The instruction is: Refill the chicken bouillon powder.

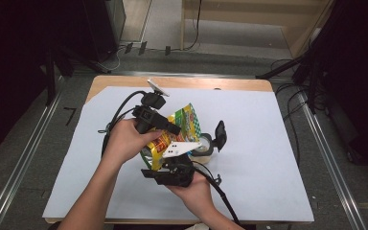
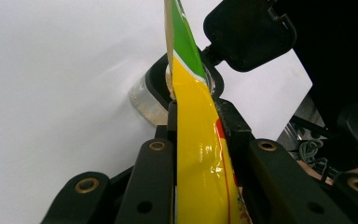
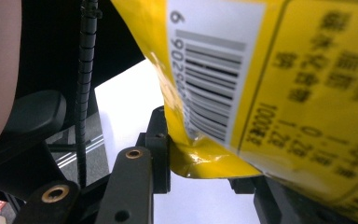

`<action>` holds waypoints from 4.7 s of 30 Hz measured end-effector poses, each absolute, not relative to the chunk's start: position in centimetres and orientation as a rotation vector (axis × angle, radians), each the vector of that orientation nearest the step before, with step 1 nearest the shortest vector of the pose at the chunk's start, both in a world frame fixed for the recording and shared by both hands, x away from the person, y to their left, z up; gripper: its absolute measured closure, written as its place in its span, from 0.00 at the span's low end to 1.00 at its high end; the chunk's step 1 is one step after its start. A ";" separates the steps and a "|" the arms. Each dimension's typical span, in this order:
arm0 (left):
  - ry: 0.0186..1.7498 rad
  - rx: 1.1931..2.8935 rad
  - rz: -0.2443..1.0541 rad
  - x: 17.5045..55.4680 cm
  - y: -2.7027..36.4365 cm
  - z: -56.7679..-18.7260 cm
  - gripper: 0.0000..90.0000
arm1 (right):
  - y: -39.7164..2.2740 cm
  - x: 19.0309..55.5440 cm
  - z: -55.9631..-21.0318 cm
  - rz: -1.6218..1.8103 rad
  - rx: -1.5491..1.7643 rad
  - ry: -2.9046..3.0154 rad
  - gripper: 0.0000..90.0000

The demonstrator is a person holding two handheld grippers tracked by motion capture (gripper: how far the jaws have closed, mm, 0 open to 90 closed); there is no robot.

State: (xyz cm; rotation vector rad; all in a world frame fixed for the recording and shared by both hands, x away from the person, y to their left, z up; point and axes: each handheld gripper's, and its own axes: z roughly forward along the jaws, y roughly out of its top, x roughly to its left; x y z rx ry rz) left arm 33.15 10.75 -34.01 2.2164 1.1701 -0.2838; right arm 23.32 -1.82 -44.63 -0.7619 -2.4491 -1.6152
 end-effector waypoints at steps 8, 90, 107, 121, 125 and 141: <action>1.171 2.212 -0.277 33.1 10.8 -33.9 0.87 | -1.8 23.4 -44.6 -1.621 -0.764 -2.437 0.76; 1.172 2.216 -0.258 32.5 11.0 -33.5 0.85 | -1.2 23.2 -44.5 -1.625 -0.747 -2.445 0.76; 1.179 2.208 -0.245 32.2 11.1 -33.4 0.85 | -0.9 23.1 -44.5 -1.628 -0.736 -2.449 0.76; 1.187 2.206 -0.255 32.2 11.1 -33.4 0.85 | -0.9 23.1 -44.6 -1.626 -0.740 -2.455 0.76; 1.184 2.209 -0.252 32.1 10.9 -33.3 0.85 | -0.9 23.1 -44.6 -1.625 -0.743 -2.458 0.76; 1.185 2.178 -0.263 32.5 11.1 -33.4 0.84 | -1.1 23.2 -44.1 -1.629 -0.735 -2.436 0.76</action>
